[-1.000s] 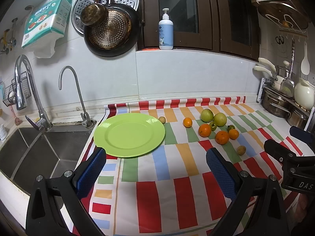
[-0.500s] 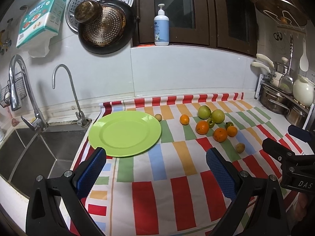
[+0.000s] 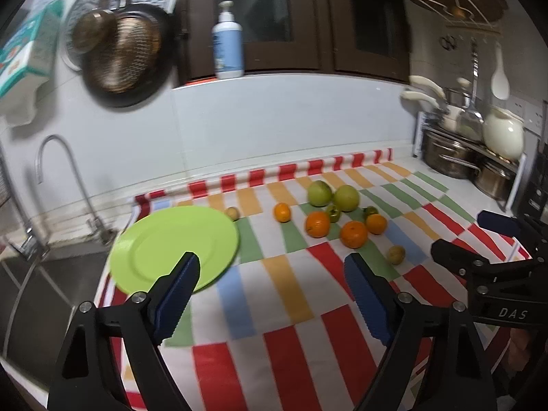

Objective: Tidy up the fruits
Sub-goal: 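Move both tools down toward the cluster of fruit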

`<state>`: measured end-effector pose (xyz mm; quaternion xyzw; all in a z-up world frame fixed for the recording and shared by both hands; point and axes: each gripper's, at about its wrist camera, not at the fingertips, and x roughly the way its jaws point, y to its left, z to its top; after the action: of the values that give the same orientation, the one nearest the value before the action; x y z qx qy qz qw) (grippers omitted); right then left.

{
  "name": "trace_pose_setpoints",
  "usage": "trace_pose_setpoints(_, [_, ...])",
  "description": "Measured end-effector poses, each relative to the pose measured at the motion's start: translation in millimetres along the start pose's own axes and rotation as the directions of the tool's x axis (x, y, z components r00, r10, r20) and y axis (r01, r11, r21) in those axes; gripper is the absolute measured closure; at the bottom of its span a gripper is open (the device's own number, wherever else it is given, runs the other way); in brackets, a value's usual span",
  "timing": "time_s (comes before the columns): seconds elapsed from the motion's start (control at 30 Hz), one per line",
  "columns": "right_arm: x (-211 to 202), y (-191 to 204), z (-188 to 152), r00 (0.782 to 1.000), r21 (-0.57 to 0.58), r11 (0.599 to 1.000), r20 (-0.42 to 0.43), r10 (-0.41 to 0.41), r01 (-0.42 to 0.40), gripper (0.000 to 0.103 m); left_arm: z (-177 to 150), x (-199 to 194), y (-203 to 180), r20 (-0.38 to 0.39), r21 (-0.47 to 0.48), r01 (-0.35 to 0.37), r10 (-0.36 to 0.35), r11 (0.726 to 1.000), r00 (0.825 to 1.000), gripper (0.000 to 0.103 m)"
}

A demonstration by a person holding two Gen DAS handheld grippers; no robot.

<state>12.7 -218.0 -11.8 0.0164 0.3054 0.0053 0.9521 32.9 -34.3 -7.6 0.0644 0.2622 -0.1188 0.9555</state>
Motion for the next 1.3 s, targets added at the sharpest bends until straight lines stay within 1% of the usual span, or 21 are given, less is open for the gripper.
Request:
trace_pose_setpoints(0.2, [15.2,-6.3,0.1,1.0,0.014,1.0,-0.023,-0.004,0.004,0.012,8.9,22.5,-11.8,-0.002,0.054,0.077,-0.077,0.996,0.997,0.022])
trace_pose_setpoints(0.27, [21.0,-8.9,0.0,0.999,0.024,1.0,-0.034,0.007,-0.006,0.014,12.0,29.5,-14.3,-0.004,0.064,0.102,-0.102,0.993,0.995,0.024])
trace_pose_setpoints(0.37, [31.1,-10.6,0.4,0.999,0.028,1.0,-0.052,0.001,0.001,0.016,16.6,42.7,-18.8,-0.013,0.095,0.136,-0.135,0.986,0.991,0.025])
trace_pose_setpoints(0.43, [37.5,-11.7,0.6,0.998,0.029,1.0,-0.061,-0.001,0.003,0.019,18.4,51.2,-20.4,-0.023,0.109,0.161,-0.159,0.981,0.987,0.026])
trace_pose_setpoints(0.57, [51.1,-16.0,0.2,0.997,0.045,0.999,-0.077,0.003,0.001,0.021,20.6,70.6,-24.2,-0.041,0.132,0.221,-0.217,0.966,0.975,0.028])
trace_pose_setpoints(0.73, [66.9,-18.9,-2.9,0.993,0.049,0.999,-0.114,-0.01,0.016,0.027,19.2,96.6,-30.2,-0.083,0.175,0.271,-0.26,0.947,0.962,0.033])
trace_pose_setpoints(0.83, [75.8,-20.3,-5.3,0.991,0.053,0.998,-0.133,-0.019,0.026,0.028,17.2,109.8,-34.5,-0.115,0.198,0.295,-0.277,0.935,0.954,0.034])
trace_pose_setpoints(0.9, [80.9,-22.0,-6.7,0.989,0.063,0.998,-0.145,-0.021,0.03,0.028,15.9,120.5,-36.7,-0.147,0.201,0.322,-0.296,0.925,0.944,0.039])
trace_pose_setpoints(0.97, [84.9,-23.3,-7.2,0.988,0.071,0.997,-0.154,-0.023,0.034,0.028,15.1,127.5,-38.9,-0.164,0.202,0.342,-0.312,0.918,0.936,0.04])
trace_pose_setpoints(1.13, [93.3,-23.0,-9.6,0.986,0.075,0.997,-0.168,-0.019,0.032,0.033,15.3,142.3,-49.0,-0.184,0.243,0.379,-0.341,0.893,0.922,0.043])
trace_pose_setpoints(1.23, [99.1,-25.0,-10.8,0.983,0.082,0.996,-0.182,-0.013,0.029,0.036,16.1,150.6,-55.6,-0.195,0.272,0.399,-0.356,0.876,0.914,0.048])
trace_pose_setpoints(1.3, [102.6,-27.0,-12.6,0.981,0.091,0.995,-0.193,-0.011,0.03,0.038,16.0,157.2,-59.5,-0.21,0.281,0.418,-0.37,0.864,0.905,0.051])
